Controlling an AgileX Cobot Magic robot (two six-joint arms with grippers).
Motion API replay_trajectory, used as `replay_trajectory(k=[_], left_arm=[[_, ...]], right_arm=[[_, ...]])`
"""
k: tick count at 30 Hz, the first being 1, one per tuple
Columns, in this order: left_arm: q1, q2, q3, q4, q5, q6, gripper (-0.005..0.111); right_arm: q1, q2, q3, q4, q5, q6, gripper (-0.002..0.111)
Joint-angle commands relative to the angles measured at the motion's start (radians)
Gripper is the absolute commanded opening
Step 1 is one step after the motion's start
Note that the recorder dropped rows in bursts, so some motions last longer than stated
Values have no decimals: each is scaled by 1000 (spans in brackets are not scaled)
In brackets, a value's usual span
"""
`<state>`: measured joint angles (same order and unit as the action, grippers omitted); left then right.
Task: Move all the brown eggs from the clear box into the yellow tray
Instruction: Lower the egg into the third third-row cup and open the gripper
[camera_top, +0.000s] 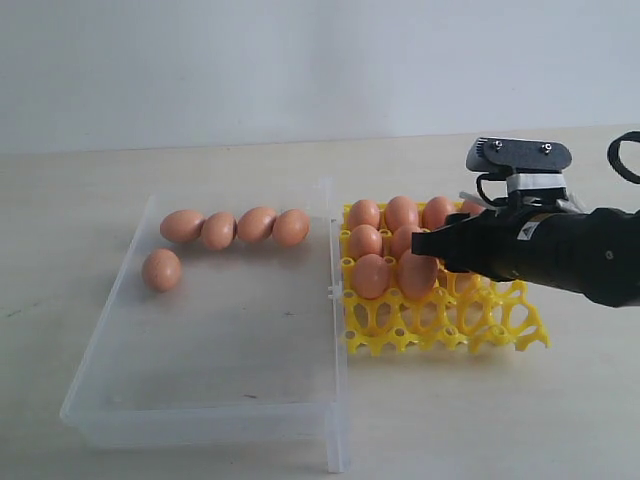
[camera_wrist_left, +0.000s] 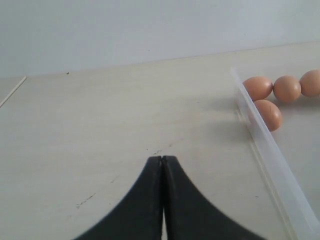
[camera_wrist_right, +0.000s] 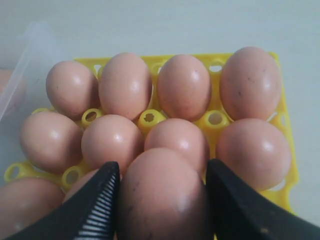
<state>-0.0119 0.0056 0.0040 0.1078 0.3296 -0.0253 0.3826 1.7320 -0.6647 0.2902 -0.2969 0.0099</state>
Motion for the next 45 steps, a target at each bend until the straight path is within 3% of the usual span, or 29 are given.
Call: replay_trajectory(k=[1,26,37,45], left_arm=[[1,-6,-4,-3,-14,-4,0],[1,-6,-4,-3,-14,-4,0],[1,-6,-4,-3,-14,-4,0],[1,-6,-4,-3,-14,-4,0]], right_arm=[[-6,14,-10,-20,-38,-1,0],[-6,49,-14,-40,-54,-2,1],[-6,49,-14,-43,-68,-10,50],[-6,49,-14,-43,-72,-10,54]])
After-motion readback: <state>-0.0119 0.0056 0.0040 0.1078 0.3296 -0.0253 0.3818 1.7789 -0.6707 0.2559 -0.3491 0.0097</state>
